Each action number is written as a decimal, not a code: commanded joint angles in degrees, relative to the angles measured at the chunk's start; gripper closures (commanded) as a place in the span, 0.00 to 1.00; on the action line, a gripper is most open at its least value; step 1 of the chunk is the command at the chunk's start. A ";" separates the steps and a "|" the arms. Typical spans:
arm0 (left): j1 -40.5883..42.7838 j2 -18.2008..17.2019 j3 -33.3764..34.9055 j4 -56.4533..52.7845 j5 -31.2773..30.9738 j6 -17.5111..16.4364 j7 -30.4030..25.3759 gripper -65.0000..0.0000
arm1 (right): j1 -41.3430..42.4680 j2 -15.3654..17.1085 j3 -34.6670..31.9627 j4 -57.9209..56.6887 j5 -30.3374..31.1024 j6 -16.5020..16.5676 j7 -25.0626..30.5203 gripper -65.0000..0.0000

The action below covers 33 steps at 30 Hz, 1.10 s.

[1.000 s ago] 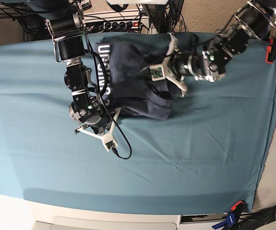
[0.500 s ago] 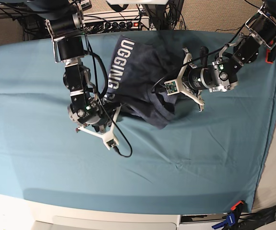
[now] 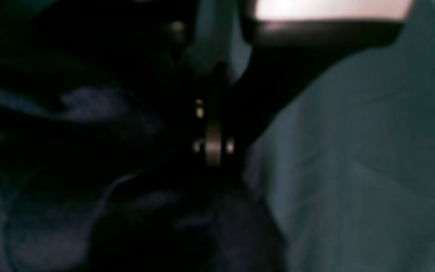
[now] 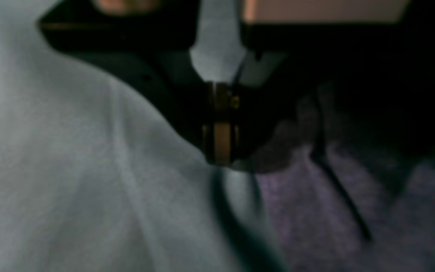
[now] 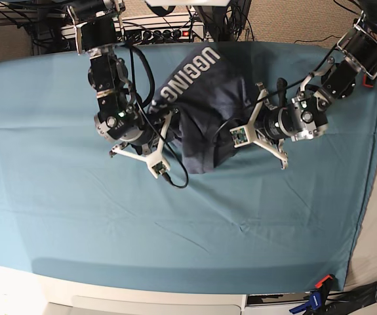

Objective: Fold the T-shirt properly
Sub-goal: 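Pull the grasped edge with the left gripper toward the right gripper, then press both grippers on the bundle's sides to square the folded shirt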

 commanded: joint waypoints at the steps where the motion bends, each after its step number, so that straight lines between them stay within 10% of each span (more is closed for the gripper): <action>1: -1.68 -0.76 -0.55 0.74 0.39 1.01 -0.48 1.00 | -1.09 0.02 -0.28 0.35 0.92 0.94 -3.10 1.00; 11: -2.60 -0.90 -0.55 0.70 0.42 1.07 -0.35 1.00 | -8.20 1.18 -0.26 7.23 -0.90 0.85 -2.93 1.00; 18: -3.26 -4.50 -1.51 0.72 1.27 8.76 2.64 1.00 | -8.31 5.05 -0.22 7.78 -5.16 -1.51 -1.27 1.00; 33: 8.04 -12.31 -16.37 5.03 -20.61 5.18 11.56 1.00 | -8.28 5.88 -0.22 7.78 -5.73 -1.90 -0.13 1.00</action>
